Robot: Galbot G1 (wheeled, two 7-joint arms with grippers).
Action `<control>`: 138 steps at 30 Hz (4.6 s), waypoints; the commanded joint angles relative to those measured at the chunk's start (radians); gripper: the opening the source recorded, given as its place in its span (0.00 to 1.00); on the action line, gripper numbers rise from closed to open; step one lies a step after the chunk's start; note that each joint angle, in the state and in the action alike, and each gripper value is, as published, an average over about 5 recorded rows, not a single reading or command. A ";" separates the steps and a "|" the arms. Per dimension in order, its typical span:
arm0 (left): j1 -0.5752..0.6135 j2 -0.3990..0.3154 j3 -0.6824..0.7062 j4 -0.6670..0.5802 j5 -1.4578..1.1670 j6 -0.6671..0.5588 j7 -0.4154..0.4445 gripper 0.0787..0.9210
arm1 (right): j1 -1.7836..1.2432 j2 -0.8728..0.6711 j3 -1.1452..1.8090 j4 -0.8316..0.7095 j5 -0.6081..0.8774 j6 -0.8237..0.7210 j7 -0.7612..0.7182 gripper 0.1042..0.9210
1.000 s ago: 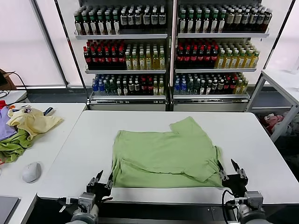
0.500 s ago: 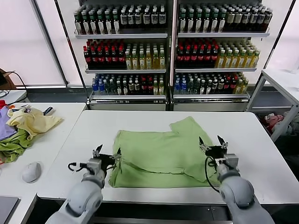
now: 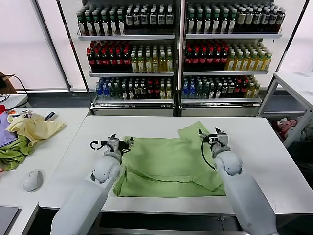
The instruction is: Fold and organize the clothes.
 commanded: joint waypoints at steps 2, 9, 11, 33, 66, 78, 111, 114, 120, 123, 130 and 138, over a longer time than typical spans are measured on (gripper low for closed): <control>-0.126 -0.043 0.038 0.200 -0.015 0.005 0.013 0.88 | 0.180 0.049 -0.047 -0.251 0.000 -0.009 -0.006 0.88; -0.114 -0.053 0.041 0.208 -0.029 0.006 0.021 0.88 | 0.213 0.086 -0.043 -0.354 -0.029 -0.006 -0.021 0.88; -0.107 -0.053 0.043 0.202 -0.032 0.006 0.022 0.88 | 0.215 0.095 -0.037 -0.374 -0.029 -0.007 -0.024 0.88; -0.015 -0.014 0.024 0.096 -0.122 0.000 0.042 0.20 | 0.153 0.074 -0.019 -0.300 0.135 -0.084 -0.067 0.20; 0.311 0.127 -0.086 -0.457 -0.191 -0.124 0.031 0.01 | -0.337 -0.161 0.184 0.541 0.201 -0.028 -0.061 0.01; 0.478 0.143 -0.106 -0.587 -0.145 -0.107 0.025 0.01 | -0.657 -0.177 0.384 0.762 0.205 -0.050 -0.058 0.01; 0.652 -0.044 -0.171 -0.578 0.090 -0.061 -0.119 0.61 | -0.870 -0.107 0.421 0.868 0.026 -0.047 -0.050 0.73; 0.621 -0.077 -0.166 -0.519 0.098 -0.060 -0.139 0.71 | -0.876 -0.102 0.420 0.865 0.019 -0.042 -0.050 0.82; 0.592 -0.115 -0.156 -0.447 0.122 -0.052 -0.191 0.87 | -0.880 -0.098 0.418 0.857 0.013 -0.035 -0.050 0.88; 0.595 -0.119 -0.152 -0.437 0.125 -0.049 -0.203 0.86 | -0.879 -0.099 0.419 0.854 0.013 -0.033 -0.050 0.88; 0.601 -0.113 -0.152 -0.442 0.112 -0.035 -0.203 0.69 | -0.867 -0.097 0.414 0.852 0.014 -0.037 -0.047 0.88; 0.607 -0.073 -0.169 -0.443 0.028 -0.008 -0.169 0.41 | -0.853 -0.091 0.406 0.849 0.008 -0.038 -0.053 0.88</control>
